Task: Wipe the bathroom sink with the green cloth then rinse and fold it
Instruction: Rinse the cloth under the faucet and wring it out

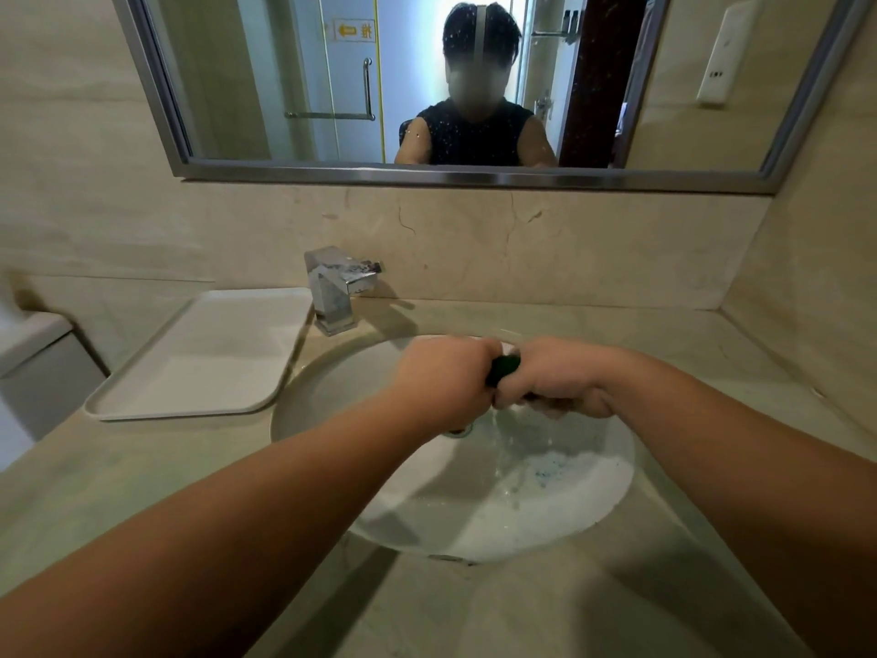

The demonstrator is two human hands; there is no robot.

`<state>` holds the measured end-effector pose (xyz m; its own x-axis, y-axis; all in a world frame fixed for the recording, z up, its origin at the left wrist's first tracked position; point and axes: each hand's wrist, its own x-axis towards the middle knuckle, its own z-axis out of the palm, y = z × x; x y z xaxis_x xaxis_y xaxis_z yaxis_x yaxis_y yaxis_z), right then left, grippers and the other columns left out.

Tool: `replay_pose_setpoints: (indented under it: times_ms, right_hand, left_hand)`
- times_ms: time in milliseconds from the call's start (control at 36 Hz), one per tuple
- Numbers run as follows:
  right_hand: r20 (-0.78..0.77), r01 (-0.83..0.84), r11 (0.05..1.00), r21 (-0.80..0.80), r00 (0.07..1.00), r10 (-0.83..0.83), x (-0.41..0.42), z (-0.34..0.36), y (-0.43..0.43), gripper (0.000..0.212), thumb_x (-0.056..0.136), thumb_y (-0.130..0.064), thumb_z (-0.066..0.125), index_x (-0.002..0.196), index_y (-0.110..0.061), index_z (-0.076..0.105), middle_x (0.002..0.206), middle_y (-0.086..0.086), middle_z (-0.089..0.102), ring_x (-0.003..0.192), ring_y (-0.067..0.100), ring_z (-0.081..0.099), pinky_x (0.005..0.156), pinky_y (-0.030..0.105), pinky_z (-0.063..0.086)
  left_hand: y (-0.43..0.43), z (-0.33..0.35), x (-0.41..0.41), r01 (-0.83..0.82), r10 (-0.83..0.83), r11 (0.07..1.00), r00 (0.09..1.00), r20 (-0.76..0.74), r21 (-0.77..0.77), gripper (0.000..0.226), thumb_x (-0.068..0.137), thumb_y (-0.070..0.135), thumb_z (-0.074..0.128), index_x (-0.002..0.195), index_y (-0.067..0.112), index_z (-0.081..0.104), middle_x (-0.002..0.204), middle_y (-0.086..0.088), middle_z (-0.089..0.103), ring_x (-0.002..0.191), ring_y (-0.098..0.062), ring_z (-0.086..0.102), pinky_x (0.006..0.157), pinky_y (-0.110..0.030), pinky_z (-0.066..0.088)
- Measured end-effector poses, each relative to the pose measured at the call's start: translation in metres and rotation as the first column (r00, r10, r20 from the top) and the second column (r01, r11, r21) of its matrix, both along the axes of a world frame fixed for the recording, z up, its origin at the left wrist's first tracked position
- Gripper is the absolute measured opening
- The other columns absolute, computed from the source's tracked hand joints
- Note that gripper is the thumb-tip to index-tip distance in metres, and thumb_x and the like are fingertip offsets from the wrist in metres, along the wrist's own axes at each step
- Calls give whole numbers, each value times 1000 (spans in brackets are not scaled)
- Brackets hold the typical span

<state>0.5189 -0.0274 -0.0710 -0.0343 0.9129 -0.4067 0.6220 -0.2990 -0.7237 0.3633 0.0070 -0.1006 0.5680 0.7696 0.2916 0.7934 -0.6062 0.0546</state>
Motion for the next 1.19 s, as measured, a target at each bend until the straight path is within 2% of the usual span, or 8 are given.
replay_pose_setpoints:
  times_ms: [167, 250, 333, 444, 556, 778, 1056, 1194]
  right_hand:
    - [-442, 302, 879, 370, 889, -120, 3, 8, -11, 50, 87, 1, 72, 135, -4, 56, 108, 12, 75, 86, 21, 77, 77, 35, 64]
    - [105, -44, 597, 801, 992, -69, -3, -6, -25, 57, 91, 1, 61, 143, -19, 54, 133, -4, 64, 121, 11, 63, 105, 34, 53]
    - [616, -527, 375, 763, 769, -171, 7, -27, -23, 82, 84, 9, 59, 159, -12, 35, 166, 5, 34, 153, 23, 32, 121, 42, 35]
    - [749, -769, 161, 619, 517, -414, 17, -23, -14, 83, 87, 5, 51, 163, -15, 23, 170, 7, 23, 157, 38, 20, 122, 59, 26]
    - [716, -836, -88, 542, 514, -473, 10, -3, -10, 60, 98, -4, 55, 155, -14, 39, 161, 8, 42, 150, 40, 36, 115, 61, 37]
    - [726, -828, -112, 549, 539, -428, -12, 22, -5, 12, 89, -3, 61, 99, -4, 69, 91, 15, 64, 73, 33, 55, 66, 45, 43]
    - [899, -647, 627, 434, 354, -257, -24, 13, 2, 11, 85, -16, 67, 85, -25, 60, 59, -3, 51, 55, 31, 55, 52, 31, 41]
    - [904, -512, 774, 373, 387, -181, -32, 12, 3, 19, 87, -17, 58, 69, -21, 53, 62, -6, 45, 53, 21, 46, 57, 29, 43]
  left_hand:
    - [28, 20, -25, 30, 299, 763, 870, 393, -646, 14, 90, 22, 75, 92, 12, 66, 72, -4, 62, 56, -20, 53, 49, -26, 39]
    - [32, 32, -31, 191, 428, 500, 794, 432, -845, 26, 94, 17, 71, 87, 16, 47, 55, 2, 41, 43, -13, 29, 42, -22, 21]
    - [27, 45, -33, 336, 460, 242, 786, 412, -910, 34, 99, 17, 61, 73, 23, 39, 54, 7, 29, 44, -9, 15, 39, -21, 9]
    - [22, 52, -39, 428, 303, -73, 870, 389, -901, 38, 96, 16, 58, 68, 27, 34, 50, 9, 29, 44, -10, 10, 37, -19, 6]
    - [17, 62, -39, 368, 129, -190, 929, 348, -910, 37, 96, 21, 52, 60, 23, 43, 49, 10, 35, 43, -9, 13, 35, -18, 10]
    - [14, 65, -36, 305, 101, -133, 951, 293, -943, 47, 97, 20, 54, 50, 25, 51, 46, 10, 33, 41, -8, 12, 30, -15, 14]
    - [9, 41, -9, 41, 248, 557, 945, 213, -829, 39, 94, 6, 65, 65, 14, 40, 58, -5, 36, 44, -17, 26, 44, -22, 18]
    - [8, 39, -3, -65, 117, 804, 992, 49, -591, 34, 92, 4, 63, 63, 10, 46, 56, -7, 40, 47, -27, 37, 42, -26, 30]
